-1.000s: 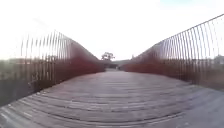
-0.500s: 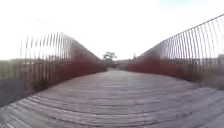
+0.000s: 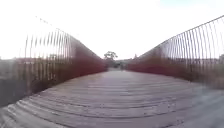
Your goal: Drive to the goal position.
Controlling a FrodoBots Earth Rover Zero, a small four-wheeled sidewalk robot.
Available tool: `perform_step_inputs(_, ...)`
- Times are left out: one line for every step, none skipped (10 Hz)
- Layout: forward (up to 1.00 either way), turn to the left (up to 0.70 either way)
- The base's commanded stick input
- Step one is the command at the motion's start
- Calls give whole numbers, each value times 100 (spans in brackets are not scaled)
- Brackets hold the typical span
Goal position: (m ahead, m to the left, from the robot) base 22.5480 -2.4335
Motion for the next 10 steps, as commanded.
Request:
perform_step_inputs(70, 0)
perform_step_inputs(70, 0)
perform_step_inputs(70, 0)
perform_step_inputs(70, 0)
perform_step_inputs(70, 0)
perform_step_inputs(70, 0)
perform_step_inputs(70, 0)
perform_step_inputs(70, 0)
perform_step_inputs(70, 0)
perform_step_inputs(70, 0)
